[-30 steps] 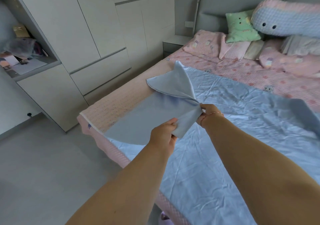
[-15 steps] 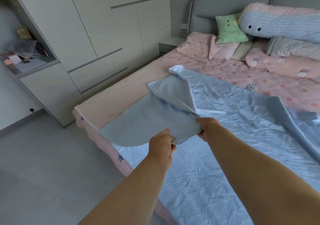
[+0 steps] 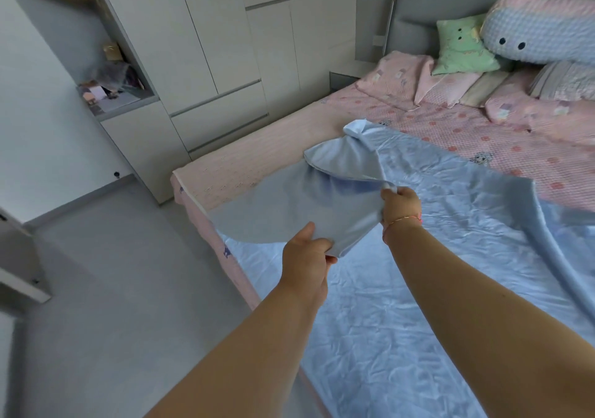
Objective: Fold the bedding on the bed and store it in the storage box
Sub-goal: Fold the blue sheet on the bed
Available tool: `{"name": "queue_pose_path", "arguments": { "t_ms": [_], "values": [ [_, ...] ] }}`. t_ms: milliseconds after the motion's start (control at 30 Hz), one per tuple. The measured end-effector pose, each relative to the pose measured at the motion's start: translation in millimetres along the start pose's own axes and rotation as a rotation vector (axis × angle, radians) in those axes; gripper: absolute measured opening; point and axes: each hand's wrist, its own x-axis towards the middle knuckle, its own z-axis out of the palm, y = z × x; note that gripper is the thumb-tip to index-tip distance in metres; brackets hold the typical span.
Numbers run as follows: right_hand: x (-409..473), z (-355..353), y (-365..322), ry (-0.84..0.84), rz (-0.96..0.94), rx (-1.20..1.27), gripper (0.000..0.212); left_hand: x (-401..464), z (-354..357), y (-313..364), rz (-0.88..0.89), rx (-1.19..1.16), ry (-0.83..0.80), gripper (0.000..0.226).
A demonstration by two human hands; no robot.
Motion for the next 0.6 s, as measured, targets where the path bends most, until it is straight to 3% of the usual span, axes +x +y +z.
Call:
{"name": "queue_pose_path", "arguments": {
  "t_ms": [167, 400, 600],
  "values": [
    [-19, -44, 14, 0.050, 0.005, -0.023, 0.027, -39, 12, -22, -0.010, 0.021, -0.004, 0.035],
    [-60, -116, 36, -0.003, 0.012, -0.071, 0.014, -101, 15, -63, -0.052, -0.022, -0.027, 0.037],
    [-111, -196, 53, -0.032, -0.009, -0.113, 0.018, -167, 14, -120, -0.019, -0.079, -0.069, 0.036]
  ]
}}
